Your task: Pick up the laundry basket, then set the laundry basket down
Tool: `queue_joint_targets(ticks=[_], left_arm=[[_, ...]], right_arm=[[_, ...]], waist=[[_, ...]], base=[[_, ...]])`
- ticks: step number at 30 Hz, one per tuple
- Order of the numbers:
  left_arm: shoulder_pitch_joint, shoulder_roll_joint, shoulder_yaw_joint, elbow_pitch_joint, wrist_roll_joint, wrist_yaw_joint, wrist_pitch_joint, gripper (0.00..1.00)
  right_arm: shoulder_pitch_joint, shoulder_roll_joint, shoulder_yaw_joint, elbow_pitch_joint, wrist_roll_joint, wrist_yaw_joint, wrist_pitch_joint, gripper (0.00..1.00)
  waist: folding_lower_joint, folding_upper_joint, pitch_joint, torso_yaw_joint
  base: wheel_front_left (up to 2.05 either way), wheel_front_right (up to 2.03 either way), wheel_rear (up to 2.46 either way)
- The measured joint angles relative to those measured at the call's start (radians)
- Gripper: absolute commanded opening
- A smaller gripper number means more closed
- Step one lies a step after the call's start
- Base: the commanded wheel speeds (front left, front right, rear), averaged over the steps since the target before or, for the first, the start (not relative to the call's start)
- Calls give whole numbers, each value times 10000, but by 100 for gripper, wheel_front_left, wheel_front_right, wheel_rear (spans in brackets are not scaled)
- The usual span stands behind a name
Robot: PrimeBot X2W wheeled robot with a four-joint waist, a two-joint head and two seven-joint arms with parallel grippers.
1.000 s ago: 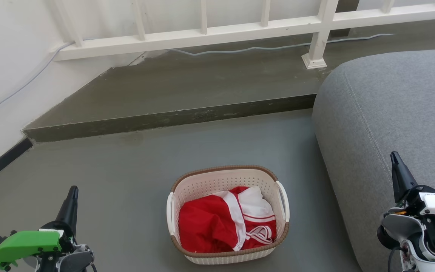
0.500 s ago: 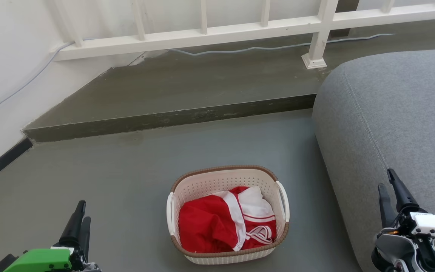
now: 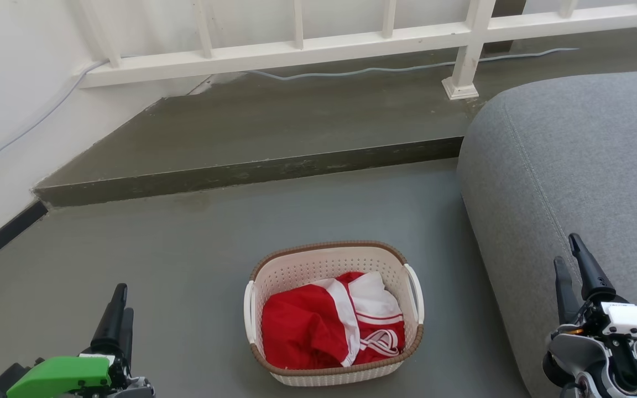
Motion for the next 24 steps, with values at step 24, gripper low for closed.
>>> queue_joint_targets(ticks=[24], left_arm=[[-278,267,-596,-667,2978,0,-823,100]], right_arm=[[-158,-859,1177,-988,-2556,4,-1007,100]], waist=[[0,0,29,32]], base=[[0,0,0]])
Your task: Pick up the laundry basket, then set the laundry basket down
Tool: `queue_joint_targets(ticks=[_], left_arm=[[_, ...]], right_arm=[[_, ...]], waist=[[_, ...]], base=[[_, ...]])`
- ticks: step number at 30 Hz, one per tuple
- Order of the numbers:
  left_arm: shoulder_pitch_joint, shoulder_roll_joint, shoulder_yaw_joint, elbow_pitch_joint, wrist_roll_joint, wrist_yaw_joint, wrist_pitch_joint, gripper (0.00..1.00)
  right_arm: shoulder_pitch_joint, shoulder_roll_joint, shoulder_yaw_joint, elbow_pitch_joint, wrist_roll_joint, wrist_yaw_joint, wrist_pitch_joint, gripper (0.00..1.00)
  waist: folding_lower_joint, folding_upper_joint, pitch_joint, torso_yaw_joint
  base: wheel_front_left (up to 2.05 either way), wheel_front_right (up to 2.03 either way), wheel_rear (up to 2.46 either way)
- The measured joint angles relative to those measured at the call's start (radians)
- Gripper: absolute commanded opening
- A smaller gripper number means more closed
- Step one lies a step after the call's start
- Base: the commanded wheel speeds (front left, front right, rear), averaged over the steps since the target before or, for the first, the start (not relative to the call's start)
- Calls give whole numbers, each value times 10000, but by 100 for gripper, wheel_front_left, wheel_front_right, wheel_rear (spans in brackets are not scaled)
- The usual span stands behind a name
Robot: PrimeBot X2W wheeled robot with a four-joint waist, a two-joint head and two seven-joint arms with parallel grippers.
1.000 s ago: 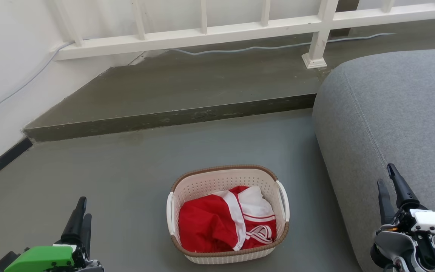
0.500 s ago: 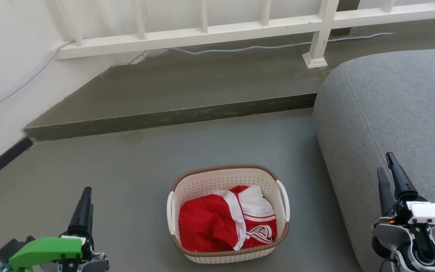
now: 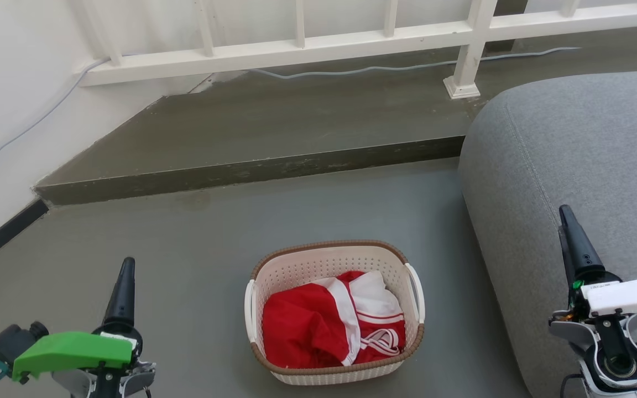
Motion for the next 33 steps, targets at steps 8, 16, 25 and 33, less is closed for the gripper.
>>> queue_joint_targets(ticks=[8,16,25,33], left_arm=[[-149,40,-190,-305,1751,0,-270,100],[-149,73,-460,-462,3638,2,-543,100],[-159,73,-740,-656,5576,293,-880,100],[-170,56,-1011,-767,6878,451,-1131,100]], right_arm=[[0,-385,575,-58,-1337,4,-343,100],[-47,-583,963,-52,-2738,6,-617,100],[-256,-652,943,-151,-4420,-10,-890,100],[-278,-654,965,-337,-5693,-105,-1158,100]], waist=[[0,0,28,13],[0,0,56,38],[0,0,80,58],[0,0,107,60]], base=[[0,0,0],[0,0,0],[0,0,0],[0,0,0]])
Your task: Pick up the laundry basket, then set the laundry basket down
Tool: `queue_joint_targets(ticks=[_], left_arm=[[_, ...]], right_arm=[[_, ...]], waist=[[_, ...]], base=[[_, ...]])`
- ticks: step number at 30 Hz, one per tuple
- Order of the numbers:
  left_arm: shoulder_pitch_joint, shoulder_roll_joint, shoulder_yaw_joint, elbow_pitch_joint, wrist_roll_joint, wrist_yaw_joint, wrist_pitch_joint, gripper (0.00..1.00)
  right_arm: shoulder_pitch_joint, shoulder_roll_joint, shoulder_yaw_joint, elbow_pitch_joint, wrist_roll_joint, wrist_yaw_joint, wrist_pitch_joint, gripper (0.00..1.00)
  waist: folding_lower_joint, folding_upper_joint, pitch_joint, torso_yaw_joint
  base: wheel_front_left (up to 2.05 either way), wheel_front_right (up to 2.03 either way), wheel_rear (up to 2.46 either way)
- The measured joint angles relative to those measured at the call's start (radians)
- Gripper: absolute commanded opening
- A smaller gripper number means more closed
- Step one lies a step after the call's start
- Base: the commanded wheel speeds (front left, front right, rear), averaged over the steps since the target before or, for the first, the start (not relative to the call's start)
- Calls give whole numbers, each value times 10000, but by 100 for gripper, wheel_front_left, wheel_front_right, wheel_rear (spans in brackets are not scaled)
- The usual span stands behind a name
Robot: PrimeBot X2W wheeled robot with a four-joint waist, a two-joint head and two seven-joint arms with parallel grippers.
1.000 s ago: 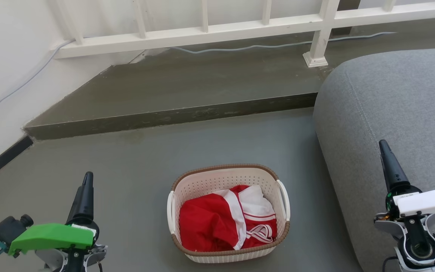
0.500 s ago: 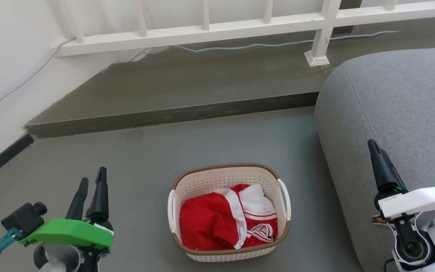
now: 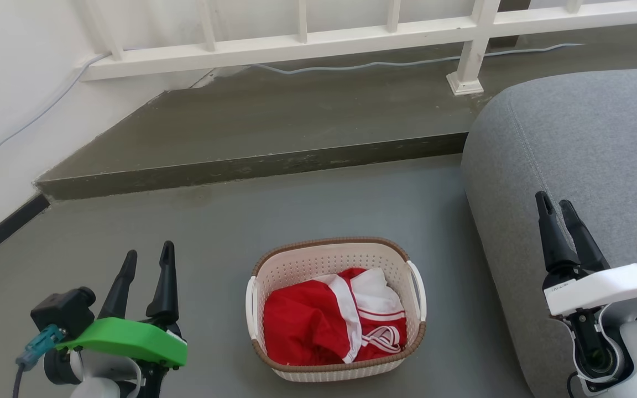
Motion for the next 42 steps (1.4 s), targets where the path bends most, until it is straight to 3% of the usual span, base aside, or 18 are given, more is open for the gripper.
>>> queue_joint_targets(ticks=[29,42], left_arm=[[-251,-50,-481,-617,4071,387,-982,100],[-385,-61,-470,-604,4109,387,-982,100]], right_arm=[[-133,186,403,-364,-4174,23,-988,100],[-135,337,305,-309,-4445,109,-1009,100]], waist=[[0,0,99,94],[0,0,93,95]], base=[[0,0,0],[0,0,0]])
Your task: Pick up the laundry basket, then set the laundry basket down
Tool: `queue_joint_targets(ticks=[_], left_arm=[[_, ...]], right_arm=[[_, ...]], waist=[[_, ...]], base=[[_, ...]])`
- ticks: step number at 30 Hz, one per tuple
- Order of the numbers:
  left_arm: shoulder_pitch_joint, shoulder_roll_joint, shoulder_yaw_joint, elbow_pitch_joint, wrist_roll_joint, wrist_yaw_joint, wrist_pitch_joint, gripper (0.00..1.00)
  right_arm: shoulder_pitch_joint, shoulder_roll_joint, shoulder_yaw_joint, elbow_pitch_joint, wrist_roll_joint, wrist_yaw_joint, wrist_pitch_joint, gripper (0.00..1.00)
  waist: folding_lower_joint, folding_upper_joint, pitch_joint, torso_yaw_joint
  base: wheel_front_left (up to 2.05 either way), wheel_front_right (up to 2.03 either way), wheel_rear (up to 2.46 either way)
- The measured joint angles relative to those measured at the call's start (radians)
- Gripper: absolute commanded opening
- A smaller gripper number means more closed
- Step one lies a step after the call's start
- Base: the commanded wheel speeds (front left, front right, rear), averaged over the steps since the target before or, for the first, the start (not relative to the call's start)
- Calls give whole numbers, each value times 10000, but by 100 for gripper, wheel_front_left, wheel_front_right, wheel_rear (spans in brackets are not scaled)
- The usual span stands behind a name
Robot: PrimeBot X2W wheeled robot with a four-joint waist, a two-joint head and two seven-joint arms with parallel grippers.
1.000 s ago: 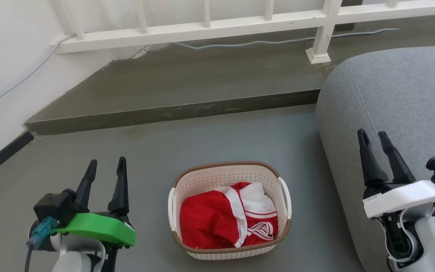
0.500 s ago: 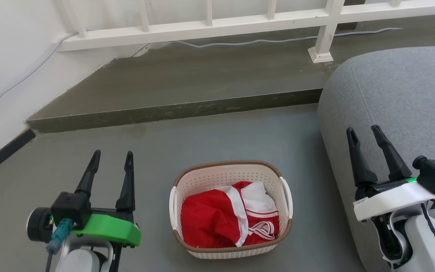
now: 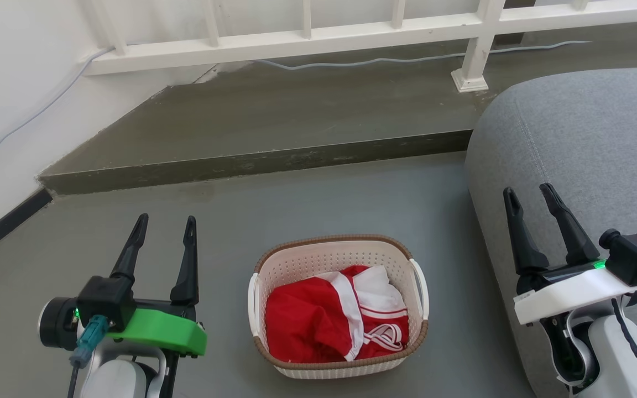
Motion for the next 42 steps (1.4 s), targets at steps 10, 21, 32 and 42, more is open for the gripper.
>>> queue_joint_targets(ticks=[10,21,32,42], left_arm=[[0,-6,46,8,0,0,0,100],[0,-12,79,23,-2,-4,0,100],[-1,-13,77,-48,-98,-4,0,100],[-459,-23,84,-125,-98,-4,-2,100]], right_arm=[[0,153,-36,100,-82,4,0,100],[0,192,-48,203,-102,38,2,100],[-23,217,-38,194,-173,92,2,100],[-490,242,-148,109,-173,94,0,100]], waist=[[0,0,19,-21],[0,0,72,-76],[0,0,566,-170],[0,0,1449,-331]], base=[[0,0,0],[0,0,0],[0,0,0],[0,0,0]])
